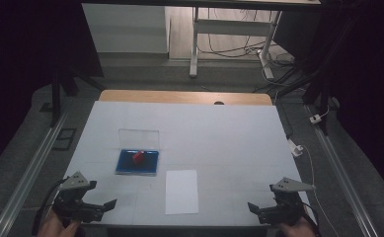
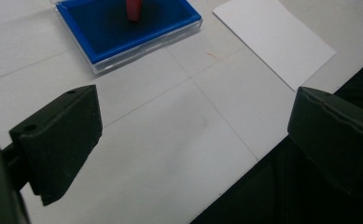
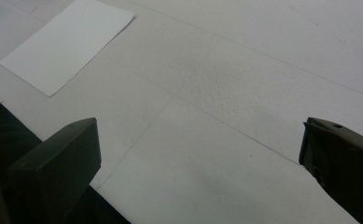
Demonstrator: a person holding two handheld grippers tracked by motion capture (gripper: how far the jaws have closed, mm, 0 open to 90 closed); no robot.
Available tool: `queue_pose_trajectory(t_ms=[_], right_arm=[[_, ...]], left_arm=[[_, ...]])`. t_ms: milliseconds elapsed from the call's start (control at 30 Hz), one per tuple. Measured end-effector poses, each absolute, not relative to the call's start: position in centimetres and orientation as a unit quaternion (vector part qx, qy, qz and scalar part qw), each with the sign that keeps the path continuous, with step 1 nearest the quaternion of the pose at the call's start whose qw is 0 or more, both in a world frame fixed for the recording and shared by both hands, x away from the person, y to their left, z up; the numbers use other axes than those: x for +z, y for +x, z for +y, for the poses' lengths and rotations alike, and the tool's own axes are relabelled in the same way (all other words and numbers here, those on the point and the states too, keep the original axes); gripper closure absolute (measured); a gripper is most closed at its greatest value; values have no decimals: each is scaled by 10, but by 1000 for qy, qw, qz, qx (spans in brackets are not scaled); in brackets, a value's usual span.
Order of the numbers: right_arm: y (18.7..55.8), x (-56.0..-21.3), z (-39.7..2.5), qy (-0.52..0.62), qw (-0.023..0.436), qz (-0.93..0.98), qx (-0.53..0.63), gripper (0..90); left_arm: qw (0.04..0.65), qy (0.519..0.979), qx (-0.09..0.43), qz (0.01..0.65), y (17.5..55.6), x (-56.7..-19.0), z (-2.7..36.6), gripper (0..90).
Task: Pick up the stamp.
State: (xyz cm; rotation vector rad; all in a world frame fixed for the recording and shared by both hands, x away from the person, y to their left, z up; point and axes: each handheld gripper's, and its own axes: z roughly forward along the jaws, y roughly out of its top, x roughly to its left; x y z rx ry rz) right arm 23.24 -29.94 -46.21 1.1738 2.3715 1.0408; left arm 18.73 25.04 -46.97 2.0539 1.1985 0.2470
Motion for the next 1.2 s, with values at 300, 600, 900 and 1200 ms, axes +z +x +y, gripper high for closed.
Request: queue_pose_trajectory(t_ms=[300, 600, 900, 1200], right_arm=[[232, -462, -299, 406, 151, 825, 363, 0], [232, -462, -300, 410, 152, 823, 364, 0], [232, -462, -299, 404, 152, 826, 362, 0], [232, -461, -300, 408, 148, 824, 366, 0]], left_arm=[[381, 790, 110, 467, 199, -473, 253, 18], [377, 794, 118, 463, 218, -476, 251, 0], [374, 799, 114, 457, 241, -478, 243, 0], [369, 797, 121, 463, 264, -478, 238, 3]])
